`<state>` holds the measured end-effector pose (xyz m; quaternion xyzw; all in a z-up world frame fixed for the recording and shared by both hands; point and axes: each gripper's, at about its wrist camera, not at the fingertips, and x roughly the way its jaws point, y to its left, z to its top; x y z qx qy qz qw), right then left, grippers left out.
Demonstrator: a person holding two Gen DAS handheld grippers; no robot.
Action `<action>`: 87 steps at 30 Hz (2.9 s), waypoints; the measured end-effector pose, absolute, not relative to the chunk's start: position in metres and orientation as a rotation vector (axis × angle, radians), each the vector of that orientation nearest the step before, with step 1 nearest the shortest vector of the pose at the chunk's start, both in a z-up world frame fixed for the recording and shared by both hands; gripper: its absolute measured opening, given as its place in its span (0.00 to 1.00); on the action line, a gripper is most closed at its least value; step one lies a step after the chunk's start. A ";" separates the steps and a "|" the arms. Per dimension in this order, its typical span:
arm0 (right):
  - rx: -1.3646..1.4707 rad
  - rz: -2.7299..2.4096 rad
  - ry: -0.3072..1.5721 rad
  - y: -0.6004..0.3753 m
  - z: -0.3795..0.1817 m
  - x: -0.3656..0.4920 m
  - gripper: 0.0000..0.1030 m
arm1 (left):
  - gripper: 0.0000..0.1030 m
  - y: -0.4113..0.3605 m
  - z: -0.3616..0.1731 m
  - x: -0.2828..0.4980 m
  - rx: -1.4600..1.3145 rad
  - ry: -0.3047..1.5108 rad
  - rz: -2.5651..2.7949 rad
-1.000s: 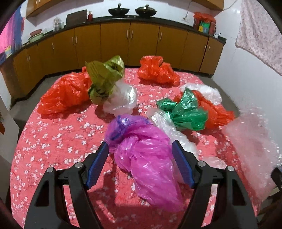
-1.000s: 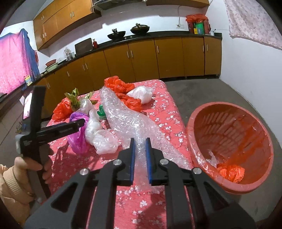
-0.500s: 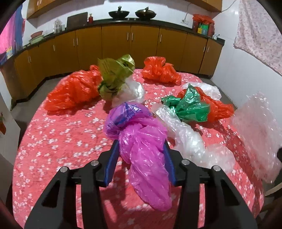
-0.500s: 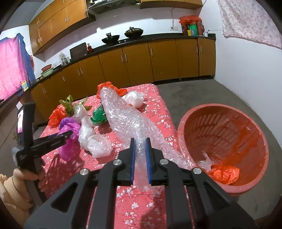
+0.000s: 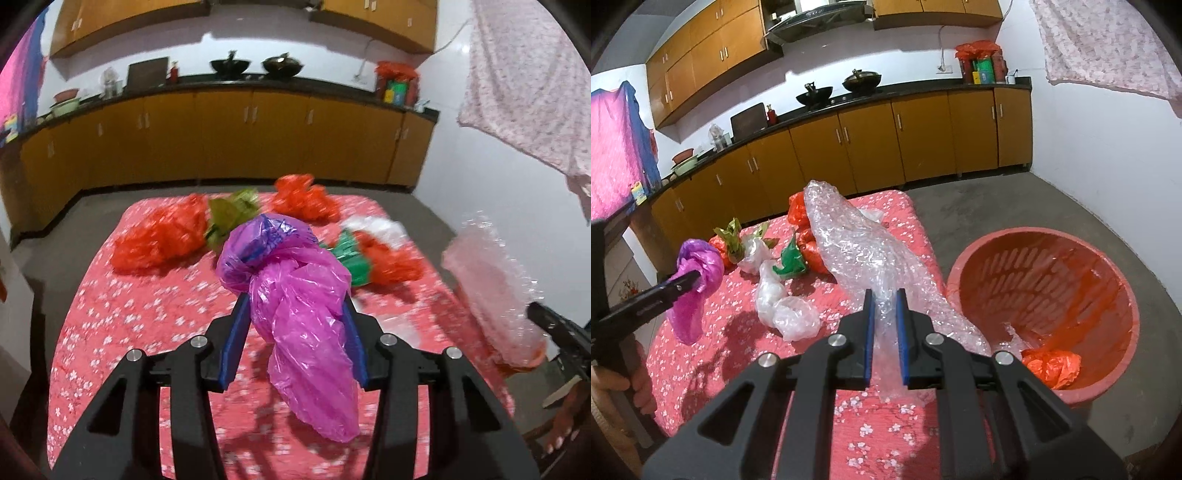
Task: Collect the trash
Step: 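Carry the pink bag and bubble wrap to the basket and release both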
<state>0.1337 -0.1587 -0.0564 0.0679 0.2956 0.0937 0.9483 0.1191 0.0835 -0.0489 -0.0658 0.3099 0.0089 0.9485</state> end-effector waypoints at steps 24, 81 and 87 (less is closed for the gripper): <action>0.201 0.012 0.554 -0.231 -0.047 0.120 0.12 | 0.46 -0.001 -0.031 0.124 -0.031 0.594 -0.220; 0.367 -0.173 0.556 -0.336 -0.092 0.158 0.15 | 0.50 -0.185 -0.067 0.207 0.083 0.705 -0.540; 0.383 -0.182 0.549 -0.341 -0.092 0.159 0.30 | 0.56 -0.185 -0.074 0.211 0.079 0.722 -0.526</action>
